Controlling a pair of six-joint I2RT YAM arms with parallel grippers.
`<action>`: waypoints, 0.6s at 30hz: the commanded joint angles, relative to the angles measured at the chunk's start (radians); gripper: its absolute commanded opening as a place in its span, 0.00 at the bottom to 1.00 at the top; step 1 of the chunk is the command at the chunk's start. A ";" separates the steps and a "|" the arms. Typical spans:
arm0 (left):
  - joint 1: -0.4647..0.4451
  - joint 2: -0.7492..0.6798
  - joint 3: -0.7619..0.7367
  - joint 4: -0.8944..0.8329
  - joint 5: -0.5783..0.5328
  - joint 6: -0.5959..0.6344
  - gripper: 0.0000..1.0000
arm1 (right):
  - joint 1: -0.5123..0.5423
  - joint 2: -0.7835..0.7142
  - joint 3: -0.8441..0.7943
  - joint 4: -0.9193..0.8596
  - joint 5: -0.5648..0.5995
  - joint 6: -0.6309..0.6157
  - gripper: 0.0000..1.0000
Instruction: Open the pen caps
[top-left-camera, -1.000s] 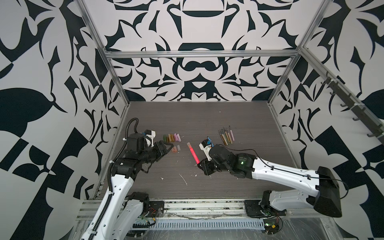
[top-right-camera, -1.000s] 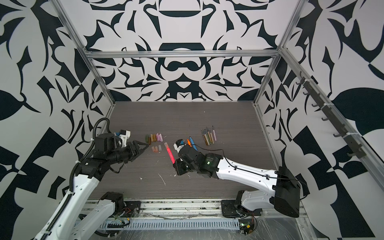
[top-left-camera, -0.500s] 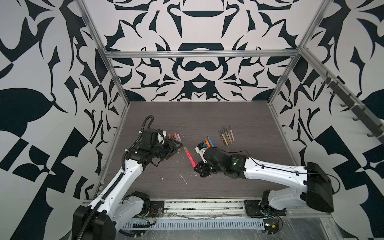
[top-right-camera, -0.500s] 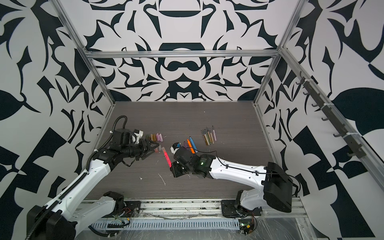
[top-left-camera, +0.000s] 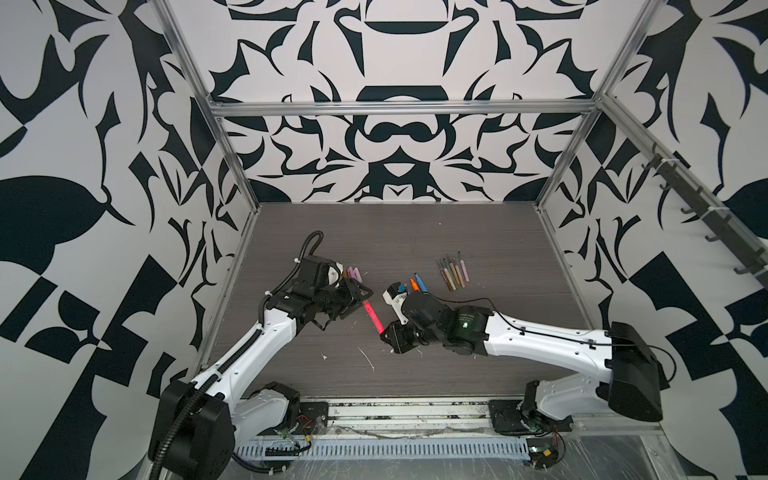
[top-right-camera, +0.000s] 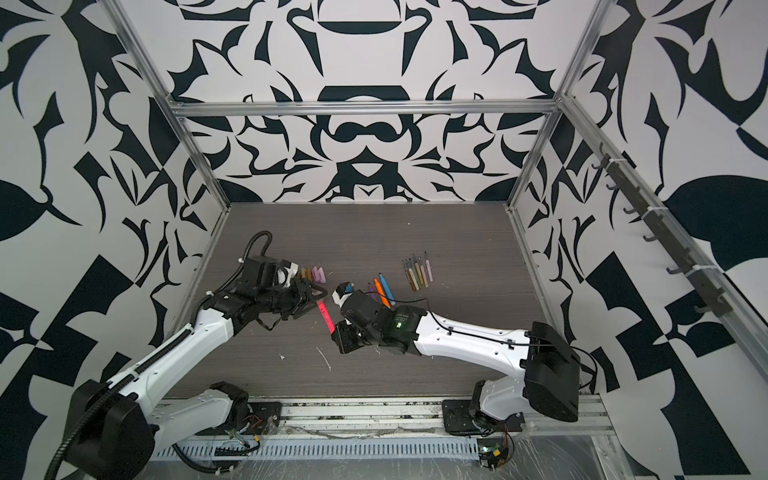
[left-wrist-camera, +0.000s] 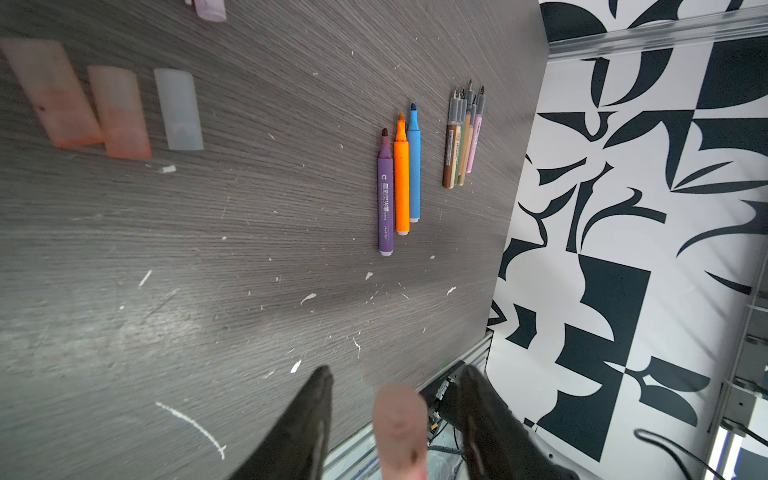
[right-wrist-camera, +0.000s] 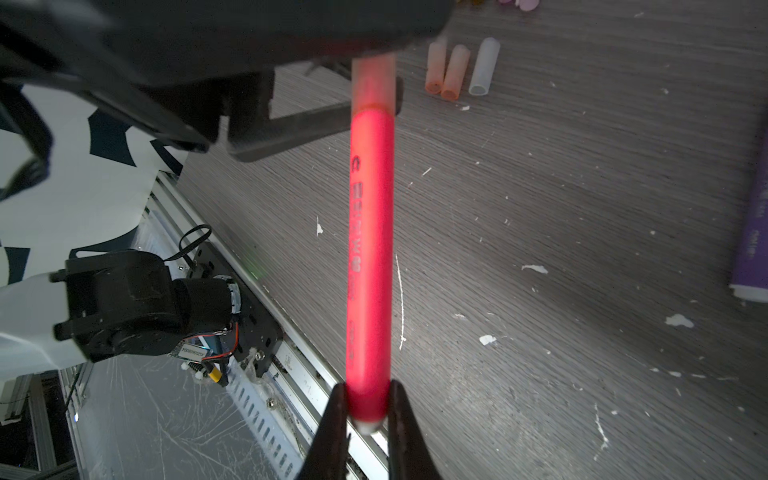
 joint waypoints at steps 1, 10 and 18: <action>-0.005 0.016 0.040 0.021 -0.002 0.010 0.41 | 0.007 -0.018 0.032 -0.015 0.024 -0.017 0.00; -0.014 0.038 0.057 0.021 0.020 0.017 0.00 | 0.007 -0.021 0.033 -0.025 0.047 -0.017 0.00; -0.036 0.042 0.081 0.013 0.020 0.027 0.00 | 0.007 -0.043 0.037 -0.045 0.093 -0.019 0.00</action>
